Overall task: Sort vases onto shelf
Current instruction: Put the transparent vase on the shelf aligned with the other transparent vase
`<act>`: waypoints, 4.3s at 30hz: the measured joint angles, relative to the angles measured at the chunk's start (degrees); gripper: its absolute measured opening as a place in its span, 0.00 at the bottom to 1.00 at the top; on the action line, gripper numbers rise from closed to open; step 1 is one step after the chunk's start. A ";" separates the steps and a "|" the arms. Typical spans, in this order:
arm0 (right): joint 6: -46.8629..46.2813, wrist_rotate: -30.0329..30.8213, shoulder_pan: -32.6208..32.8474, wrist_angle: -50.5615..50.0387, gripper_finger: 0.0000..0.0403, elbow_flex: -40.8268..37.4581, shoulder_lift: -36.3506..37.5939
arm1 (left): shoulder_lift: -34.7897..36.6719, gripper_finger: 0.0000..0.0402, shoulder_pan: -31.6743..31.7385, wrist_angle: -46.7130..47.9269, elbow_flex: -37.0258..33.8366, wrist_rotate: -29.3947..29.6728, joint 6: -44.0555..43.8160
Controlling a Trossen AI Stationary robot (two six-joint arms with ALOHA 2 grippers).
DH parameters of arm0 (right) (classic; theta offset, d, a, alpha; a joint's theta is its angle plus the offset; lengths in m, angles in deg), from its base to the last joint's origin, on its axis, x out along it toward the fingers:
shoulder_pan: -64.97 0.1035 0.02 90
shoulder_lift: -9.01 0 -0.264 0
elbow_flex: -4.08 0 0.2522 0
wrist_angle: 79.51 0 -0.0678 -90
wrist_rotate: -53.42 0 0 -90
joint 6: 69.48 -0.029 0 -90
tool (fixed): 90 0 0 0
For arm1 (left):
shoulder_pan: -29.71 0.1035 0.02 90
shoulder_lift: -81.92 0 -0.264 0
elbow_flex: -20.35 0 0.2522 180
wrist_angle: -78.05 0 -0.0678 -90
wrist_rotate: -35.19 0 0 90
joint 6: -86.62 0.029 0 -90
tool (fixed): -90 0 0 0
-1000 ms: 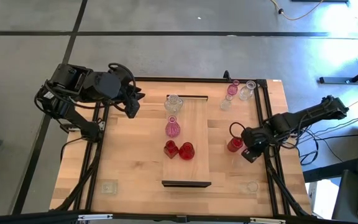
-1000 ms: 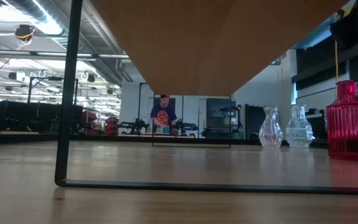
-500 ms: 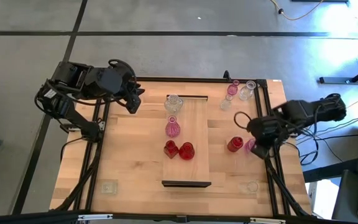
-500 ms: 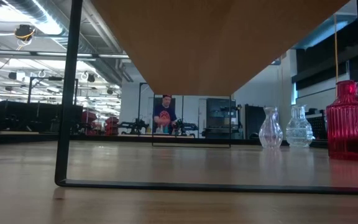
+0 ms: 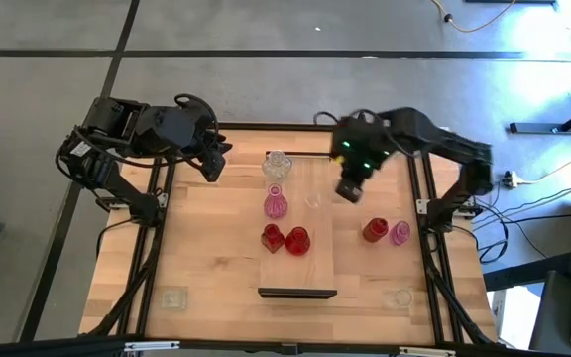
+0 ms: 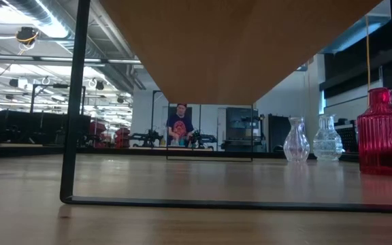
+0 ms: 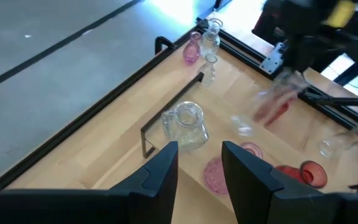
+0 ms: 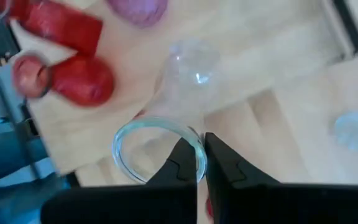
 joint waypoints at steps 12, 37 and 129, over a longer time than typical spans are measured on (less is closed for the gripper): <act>5.46 1.67 -7.24 -0.04 0.00 0.50 0.09 | 0.00 0.29 -1.27 -0.01 0.00 -1.90 -0.42; 0.99 -3.80 -10.17 -0.05 0.00 -5.99 9.13 | -11.29 0.30 6.19 -26.12 0.00 -18.21 34.05; 2.45 -9.82 -14.06 28.04 0.32 -4.11 20.08 | -25.11 0.44 13.88 -37.03 2.55 -17.83 33.72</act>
